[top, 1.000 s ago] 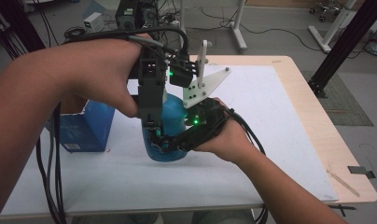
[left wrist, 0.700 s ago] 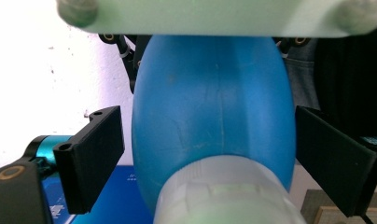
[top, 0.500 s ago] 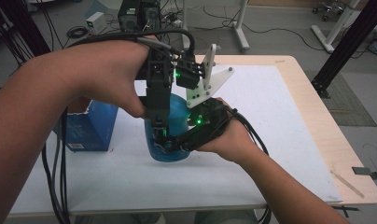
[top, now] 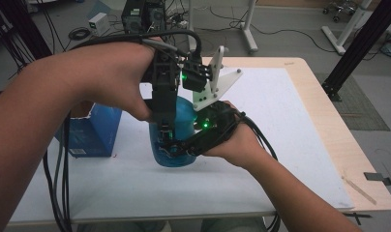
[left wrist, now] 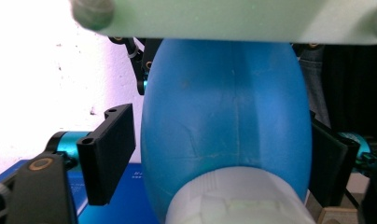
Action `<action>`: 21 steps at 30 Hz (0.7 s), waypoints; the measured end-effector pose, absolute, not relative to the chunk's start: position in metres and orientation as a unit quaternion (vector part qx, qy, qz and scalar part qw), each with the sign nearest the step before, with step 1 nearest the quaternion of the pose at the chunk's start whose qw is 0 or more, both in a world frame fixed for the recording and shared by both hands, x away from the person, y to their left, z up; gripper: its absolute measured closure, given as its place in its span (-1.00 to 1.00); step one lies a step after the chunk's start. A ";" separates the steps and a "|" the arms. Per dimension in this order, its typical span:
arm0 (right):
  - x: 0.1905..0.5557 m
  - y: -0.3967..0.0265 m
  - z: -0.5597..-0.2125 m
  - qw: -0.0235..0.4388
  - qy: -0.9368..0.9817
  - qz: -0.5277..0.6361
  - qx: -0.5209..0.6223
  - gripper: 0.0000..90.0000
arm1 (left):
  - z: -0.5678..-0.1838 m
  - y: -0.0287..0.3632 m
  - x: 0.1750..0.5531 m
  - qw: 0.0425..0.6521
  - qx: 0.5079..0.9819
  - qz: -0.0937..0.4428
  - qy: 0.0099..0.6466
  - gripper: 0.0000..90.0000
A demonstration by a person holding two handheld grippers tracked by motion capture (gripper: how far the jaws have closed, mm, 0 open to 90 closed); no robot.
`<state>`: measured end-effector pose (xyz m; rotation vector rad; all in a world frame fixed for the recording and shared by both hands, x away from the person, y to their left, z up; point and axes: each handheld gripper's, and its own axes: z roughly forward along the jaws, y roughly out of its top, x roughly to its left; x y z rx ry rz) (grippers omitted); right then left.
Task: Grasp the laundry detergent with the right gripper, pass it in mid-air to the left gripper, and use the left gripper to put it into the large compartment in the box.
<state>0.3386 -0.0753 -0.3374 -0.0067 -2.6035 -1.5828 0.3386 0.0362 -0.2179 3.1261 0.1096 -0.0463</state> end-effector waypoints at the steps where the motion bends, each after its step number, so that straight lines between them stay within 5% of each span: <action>1: 0.339 -0.075 -0.338 0.047 -0.854 -0.519 -0.002 0.01 | -0.218 0.036 0.338 0.007 0.999 -0.013 0.036 -0.55; 21: 0.339 -0.075 -0.338 0.048 -0.851 -0.522 -0.004 0.01 | -0.218 0.033 0.340 0.000 0.999 -0.017 0.036 -0.31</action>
